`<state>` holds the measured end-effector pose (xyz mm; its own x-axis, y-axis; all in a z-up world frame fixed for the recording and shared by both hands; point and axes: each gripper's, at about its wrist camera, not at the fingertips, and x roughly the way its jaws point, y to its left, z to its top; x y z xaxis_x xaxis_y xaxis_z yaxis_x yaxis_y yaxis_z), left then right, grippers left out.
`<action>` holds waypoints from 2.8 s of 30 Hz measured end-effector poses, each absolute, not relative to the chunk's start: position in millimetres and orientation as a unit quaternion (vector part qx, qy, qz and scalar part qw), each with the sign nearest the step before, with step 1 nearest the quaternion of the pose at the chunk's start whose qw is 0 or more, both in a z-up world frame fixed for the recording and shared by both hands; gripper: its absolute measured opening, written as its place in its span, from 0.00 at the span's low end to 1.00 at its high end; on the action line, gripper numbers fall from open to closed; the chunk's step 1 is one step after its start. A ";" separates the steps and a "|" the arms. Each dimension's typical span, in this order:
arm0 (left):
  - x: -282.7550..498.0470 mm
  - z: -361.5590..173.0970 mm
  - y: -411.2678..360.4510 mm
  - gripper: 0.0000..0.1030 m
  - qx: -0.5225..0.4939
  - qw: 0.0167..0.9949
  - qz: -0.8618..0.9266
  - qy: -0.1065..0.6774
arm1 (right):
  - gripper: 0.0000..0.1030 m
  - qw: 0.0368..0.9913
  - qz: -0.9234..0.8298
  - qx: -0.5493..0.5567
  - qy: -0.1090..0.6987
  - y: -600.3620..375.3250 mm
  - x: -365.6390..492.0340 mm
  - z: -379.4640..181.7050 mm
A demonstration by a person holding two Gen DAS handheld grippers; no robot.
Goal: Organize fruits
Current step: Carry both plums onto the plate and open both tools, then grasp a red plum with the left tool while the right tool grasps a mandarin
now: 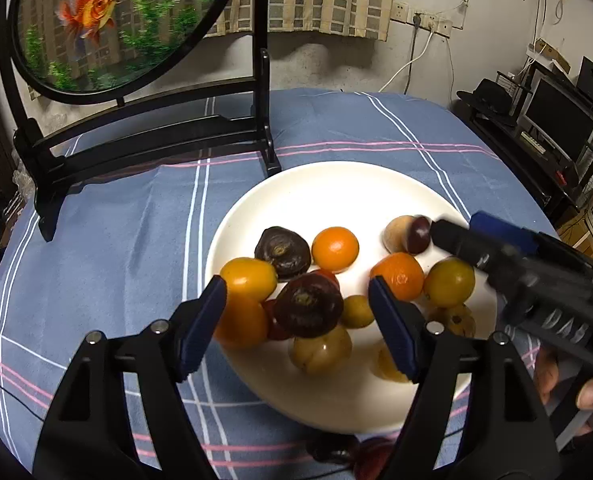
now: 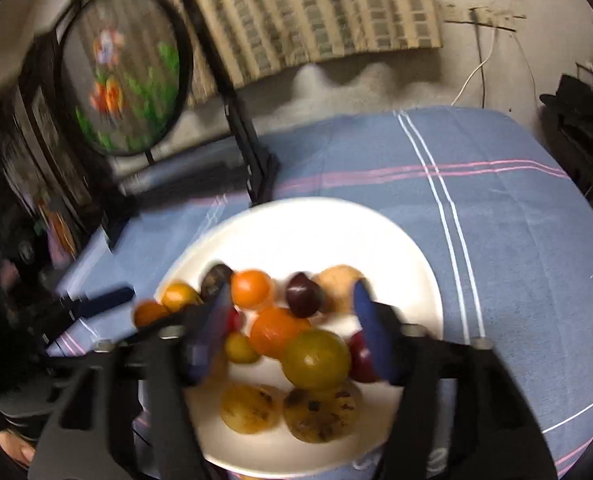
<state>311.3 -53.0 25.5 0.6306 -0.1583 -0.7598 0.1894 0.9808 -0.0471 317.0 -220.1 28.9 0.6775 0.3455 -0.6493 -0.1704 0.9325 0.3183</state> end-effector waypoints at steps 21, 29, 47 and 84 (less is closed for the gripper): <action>196.1 21.7 -47.3 0.78 0.030 0.899 -0.120 0.421 | 0.64 0.915 0.127 0.082 0.374 -253.5 188.3 41.3; 171.7 -7.2 -39.0 0.78 0.009 0.884 -0.113 0.453 | 0.64 0.919 0.117 0.069 0.369 -251.9 152.6 24.1; 177.5 -37.6 -61.5 0.78 0.014 0.867 -0.117 0.484 | 0.49 0.892 0.059 -0.019 0.449 -244.1 177.1 -31.8; 164.8 -16.6 -58.0 0.41 0.005 0.877 -0.120 0.465 | 0.42 0.898 0.098 0.014 0.428 -246.4 162.4 -16.5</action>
